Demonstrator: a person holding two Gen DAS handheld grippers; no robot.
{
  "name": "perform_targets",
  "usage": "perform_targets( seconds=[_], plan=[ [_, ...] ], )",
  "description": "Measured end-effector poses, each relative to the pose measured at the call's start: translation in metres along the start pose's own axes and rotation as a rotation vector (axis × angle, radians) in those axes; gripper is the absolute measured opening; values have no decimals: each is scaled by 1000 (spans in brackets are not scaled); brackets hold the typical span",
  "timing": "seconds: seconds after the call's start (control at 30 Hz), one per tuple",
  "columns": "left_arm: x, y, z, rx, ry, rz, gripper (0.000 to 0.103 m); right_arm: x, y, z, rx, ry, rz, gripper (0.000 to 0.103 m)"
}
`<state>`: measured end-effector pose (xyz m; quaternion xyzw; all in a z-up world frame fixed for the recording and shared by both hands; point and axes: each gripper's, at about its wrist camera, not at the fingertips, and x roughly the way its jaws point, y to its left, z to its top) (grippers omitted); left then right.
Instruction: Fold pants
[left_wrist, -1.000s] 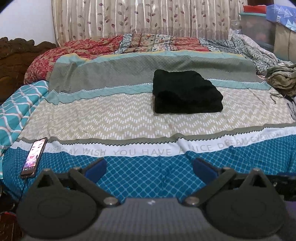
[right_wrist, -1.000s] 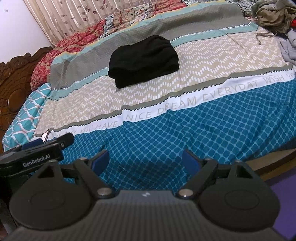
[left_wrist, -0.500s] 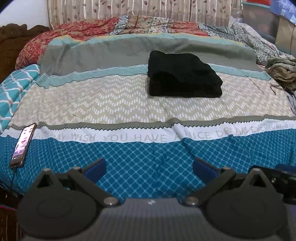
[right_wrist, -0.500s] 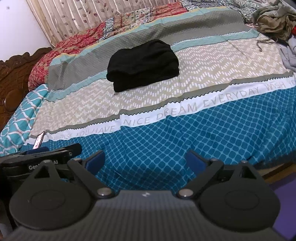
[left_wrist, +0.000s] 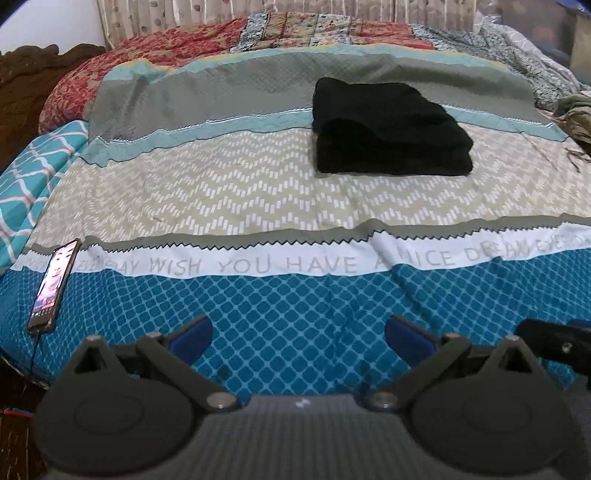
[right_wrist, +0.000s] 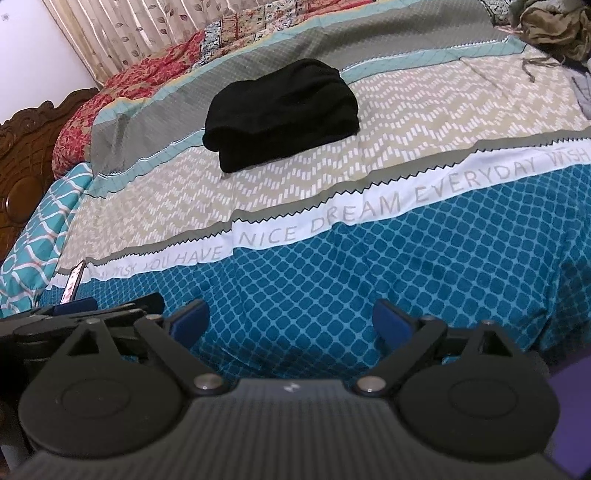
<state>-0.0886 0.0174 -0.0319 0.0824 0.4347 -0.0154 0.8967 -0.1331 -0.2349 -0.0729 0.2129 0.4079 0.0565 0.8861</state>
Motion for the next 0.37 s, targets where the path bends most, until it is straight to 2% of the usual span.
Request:
perform_targets(
  seconds=[0.37],
  plan=[
    [9,-7,2,34,22,61,103,4,-9,5,-10,20,-3,97]
  ],
)
